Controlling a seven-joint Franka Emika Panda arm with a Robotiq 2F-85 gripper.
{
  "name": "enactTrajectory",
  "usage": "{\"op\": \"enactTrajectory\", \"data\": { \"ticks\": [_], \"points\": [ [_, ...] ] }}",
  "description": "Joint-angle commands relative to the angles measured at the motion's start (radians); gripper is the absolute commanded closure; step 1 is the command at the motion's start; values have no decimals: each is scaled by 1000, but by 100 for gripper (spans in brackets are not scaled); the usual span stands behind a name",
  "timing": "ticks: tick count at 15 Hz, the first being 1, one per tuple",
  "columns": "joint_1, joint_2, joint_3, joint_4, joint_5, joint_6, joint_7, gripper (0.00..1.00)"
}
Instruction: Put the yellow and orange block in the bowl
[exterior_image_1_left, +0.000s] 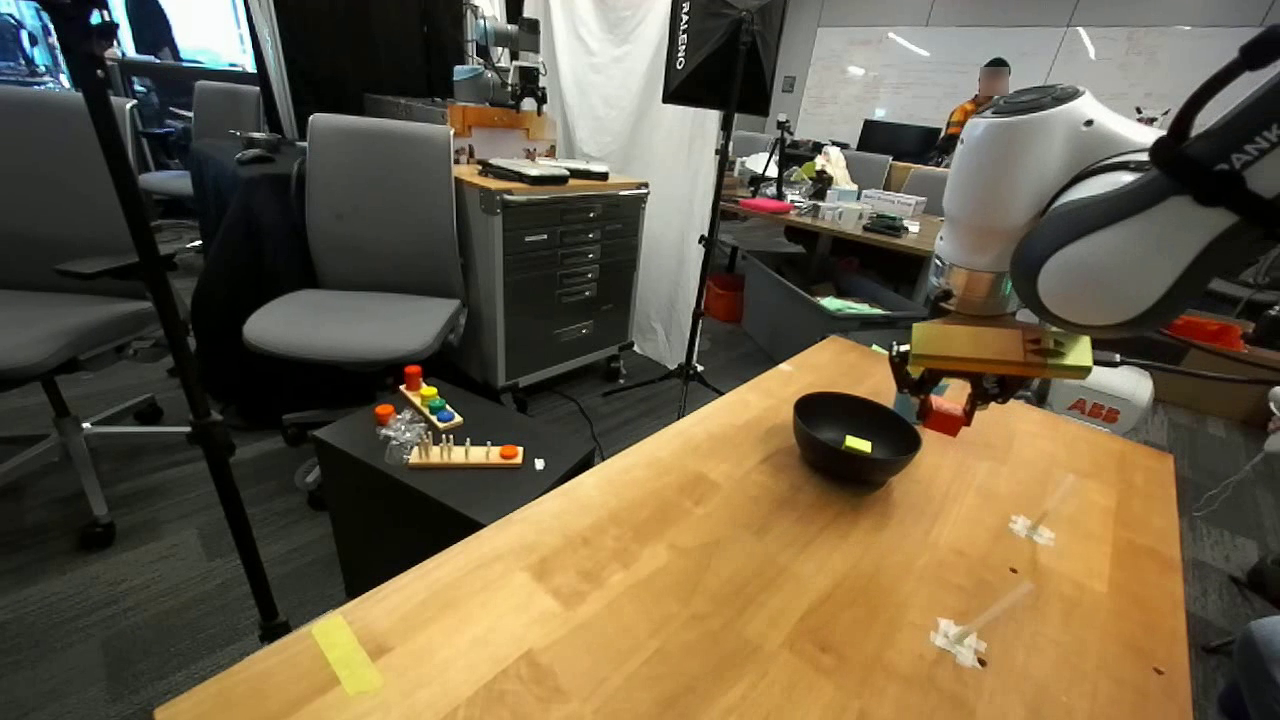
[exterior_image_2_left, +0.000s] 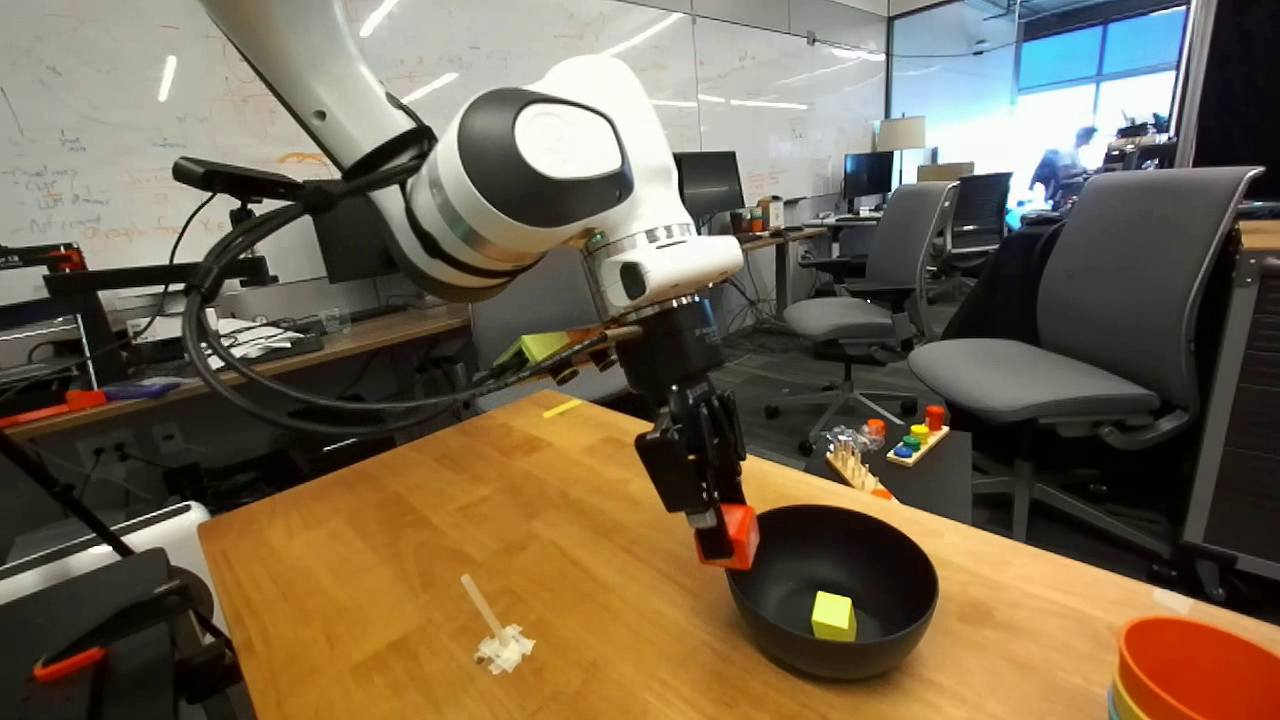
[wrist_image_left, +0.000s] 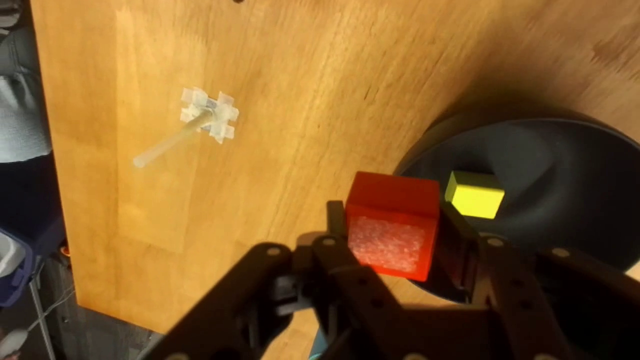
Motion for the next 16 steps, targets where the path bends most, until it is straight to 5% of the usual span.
{"op": "enactTrajectory", "data": {
  "ticks": [1,11,16],
  "points": [
    [-43,51,48,127,55,-91,-15,78],
    [-103,263,81,402,133,-298,-3,78],
    [-93,318,69,456,145,-302,53,78]
  ]
}}
